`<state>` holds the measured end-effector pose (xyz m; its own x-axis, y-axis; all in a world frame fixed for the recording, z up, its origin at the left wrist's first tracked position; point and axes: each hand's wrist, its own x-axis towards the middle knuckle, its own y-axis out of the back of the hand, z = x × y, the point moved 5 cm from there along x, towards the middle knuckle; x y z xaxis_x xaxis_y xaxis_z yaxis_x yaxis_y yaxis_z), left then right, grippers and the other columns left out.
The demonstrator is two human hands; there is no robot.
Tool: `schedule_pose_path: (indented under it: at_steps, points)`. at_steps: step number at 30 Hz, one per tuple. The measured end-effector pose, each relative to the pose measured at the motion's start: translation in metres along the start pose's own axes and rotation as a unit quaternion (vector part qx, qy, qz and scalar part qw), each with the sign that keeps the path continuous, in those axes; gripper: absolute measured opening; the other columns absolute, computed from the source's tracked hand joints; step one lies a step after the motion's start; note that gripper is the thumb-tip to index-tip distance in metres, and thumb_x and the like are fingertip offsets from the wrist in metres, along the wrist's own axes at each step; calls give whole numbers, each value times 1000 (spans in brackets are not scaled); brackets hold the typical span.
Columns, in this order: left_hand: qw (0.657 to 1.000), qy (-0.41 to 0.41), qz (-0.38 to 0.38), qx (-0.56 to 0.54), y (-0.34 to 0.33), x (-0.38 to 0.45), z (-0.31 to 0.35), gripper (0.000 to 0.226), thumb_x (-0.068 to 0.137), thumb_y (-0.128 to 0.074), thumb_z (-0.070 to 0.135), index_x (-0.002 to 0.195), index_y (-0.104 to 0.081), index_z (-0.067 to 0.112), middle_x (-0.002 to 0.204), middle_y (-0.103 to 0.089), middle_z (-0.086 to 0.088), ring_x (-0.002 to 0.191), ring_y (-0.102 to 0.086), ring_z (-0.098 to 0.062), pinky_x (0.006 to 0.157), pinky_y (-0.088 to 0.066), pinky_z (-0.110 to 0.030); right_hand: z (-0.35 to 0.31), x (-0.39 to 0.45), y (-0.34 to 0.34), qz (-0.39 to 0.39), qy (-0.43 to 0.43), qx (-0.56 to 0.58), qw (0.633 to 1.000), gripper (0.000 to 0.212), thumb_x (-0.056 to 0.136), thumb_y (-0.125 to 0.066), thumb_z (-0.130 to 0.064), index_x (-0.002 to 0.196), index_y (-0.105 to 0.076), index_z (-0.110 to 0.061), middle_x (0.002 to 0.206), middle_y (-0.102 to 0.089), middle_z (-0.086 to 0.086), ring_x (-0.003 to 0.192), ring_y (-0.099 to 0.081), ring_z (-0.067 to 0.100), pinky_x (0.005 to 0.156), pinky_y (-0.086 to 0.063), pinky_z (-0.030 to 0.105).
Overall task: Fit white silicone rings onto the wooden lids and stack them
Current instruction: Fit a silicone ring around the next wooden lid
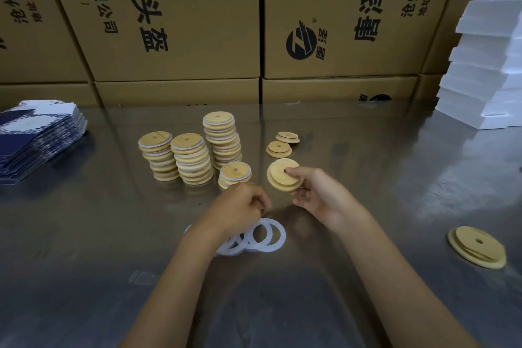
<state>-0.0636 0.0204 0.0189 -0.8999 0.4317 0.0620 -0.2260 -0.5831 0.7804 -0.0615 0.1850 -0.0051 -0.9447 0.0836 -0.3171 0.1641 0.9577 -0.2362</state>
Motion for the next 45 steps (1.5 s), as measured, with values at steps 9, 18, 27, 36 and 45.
schedule_pose_path:
  at_steps: [9,18,27,36,45]
  points:
    - [998,4,-36,44,-1,-6,4,7,82,-69,14,80,-71,20,86,-67,9,79,-62,-3,64,-47,-16,7,-4,2,-14,35,70,997,18,95,-65,-11,111,-66,-1,93,-71,8,85,-66,16,73,-55,27]
    - [989,15,-45,-143,-3,-8,13,10,80,-65,9,77,-63,18,76,-65,3,66,-57,-2,68,-49,-20,6,-7,0,19,52,79,995,8,96,-61,-6,103,-58,-9,109,-69,19,98,-66,28,82,-57,34]
    - [938,55,71,-335,17,-7,7,15,81,-71,3,89,-73,16,84,-73,1,80,-66,-11,73,-52,-18,6,-10,-1,10,48,78,996,9,95,-59,-5,103,-58,-8,108,-70,21,94,-67,26,76,-59,31]
    - [828,90,124,-539,25,-8,-1,20,79,-75,8,99,-75,7,92,-75,-12,78,-70,-16,74,-57,-28,4,-14,-5,-14,54,70,996,25,99,-56,-11,120,-65,-3,116,-72,22,100,-70,27,85,-60,33]
    - [878,95,173,-436,15,-8,3,10,80,-78,10,89,-79,12,91,-76,-6,73,-69,-12,60,-55,-20,6,-26,-22,-139,41,20,989,32,95,-61,-43,111,-73,-17,105,-76,13,90,-72,21,72,-56,31]
